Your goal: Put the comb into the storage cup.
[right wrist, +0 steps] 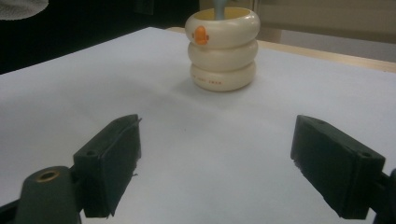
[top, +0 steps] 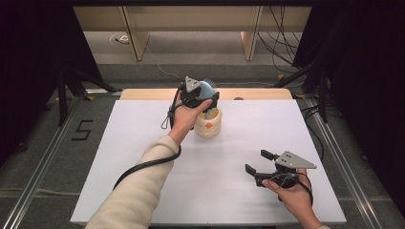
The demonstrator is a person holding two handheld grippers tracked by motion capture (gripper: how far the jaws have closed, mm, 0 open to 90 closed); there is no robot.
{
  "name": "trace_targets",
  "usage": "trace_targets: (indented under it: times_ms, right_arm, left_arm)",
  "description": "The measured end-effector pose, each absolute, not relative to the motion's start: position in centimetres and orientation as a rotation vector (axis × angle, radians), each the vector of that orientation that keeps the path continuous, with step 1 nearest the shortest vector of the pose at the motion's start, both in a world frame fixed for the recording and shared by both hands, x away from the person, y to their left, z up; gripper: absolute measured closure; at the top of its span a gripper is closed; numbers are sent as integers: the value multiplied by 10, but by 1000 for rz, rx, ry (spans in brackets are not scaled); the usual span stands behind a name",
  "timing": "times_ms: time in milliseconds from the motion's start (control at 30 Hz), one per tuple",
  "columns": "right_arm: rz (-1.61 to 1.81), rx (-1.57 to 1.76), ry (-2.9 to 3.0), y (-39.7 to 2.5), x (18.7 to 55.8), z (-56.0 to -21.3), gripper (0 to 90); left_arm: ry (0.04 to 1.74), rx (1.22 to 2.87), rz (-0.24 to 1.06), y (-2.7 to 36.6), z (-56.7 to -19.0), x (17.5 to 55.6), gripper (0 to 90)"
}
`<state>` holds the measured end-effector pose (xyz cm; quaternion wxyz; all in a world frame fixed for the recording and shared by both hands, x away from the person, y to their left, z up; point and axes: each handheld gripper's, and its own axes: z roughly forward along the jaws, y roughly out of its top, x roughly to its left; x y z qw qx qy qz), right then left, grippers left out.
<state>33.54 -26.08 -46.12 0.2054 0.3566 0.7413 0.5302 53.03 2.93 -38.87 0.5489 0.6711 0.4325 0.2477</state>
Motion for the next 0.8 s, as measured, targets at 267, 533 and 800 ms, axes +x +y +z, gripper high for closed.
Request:
trace_targets:
  times_ms: [267,533,800]
  right_arm:
    - [1477,994,2070,-260,335,-462,170]
    - [1475,1000,2075,-260,335,-462,170]
    - [1473,998,2075,-260,335,-462,170]
  left_arm:
    - [1053,1568,569,36,-389,531,189]
    - [1067,1558,560,44,-390,527,185]
    - [1055,1564,560,48,-391,520,185]
